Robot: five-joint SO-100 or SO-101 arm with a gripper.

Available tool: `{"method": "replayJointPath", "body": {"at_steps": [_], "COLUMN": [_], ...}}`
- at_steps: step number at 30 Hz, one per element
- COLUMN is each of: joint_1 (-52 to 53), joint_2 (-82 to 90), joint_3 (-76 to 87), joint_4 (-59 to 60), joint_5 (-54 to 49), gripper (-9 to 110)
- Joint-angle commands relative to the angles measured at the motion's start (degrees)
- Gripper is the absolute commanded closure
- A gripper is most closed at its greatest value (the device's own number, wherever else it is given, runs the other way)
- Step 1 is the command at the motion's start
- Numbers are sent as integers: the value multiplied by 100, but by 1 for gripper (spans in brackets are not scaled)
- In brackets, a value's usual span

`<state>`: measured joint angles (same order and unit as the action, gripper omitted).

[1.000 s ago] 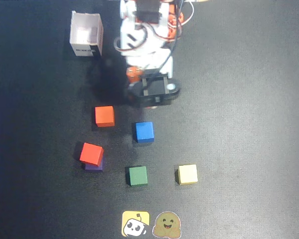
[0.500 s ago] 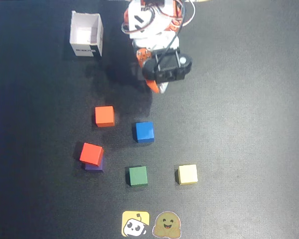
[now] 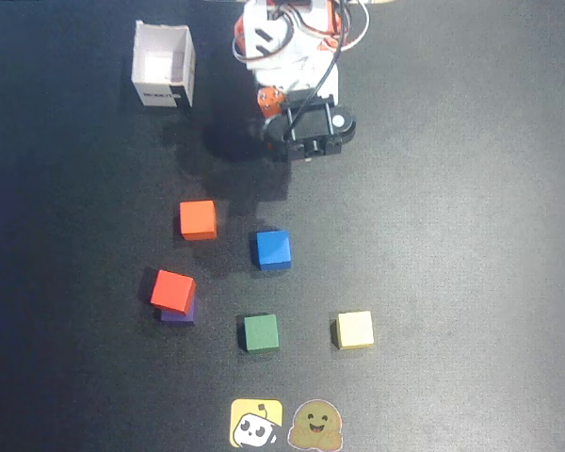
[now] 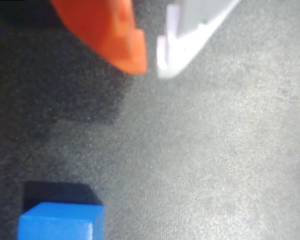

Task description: Put the red cube on top of the purple cube.

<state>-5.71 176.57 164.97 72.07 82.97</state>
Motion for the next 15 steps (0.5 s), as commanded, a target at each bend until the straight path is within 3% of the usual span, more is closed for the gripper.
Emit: {"method": "replayJointPath", "body": {"at_steps": [1,7,15], "joint_1": [-53,-62,-44], "joint_2": [62,62,62], "joint_3": [-26,-26,-26], "joint_4": [18,9,9], "joint_5": [-79,-571,-299], "gripper": [101,101,101]}}
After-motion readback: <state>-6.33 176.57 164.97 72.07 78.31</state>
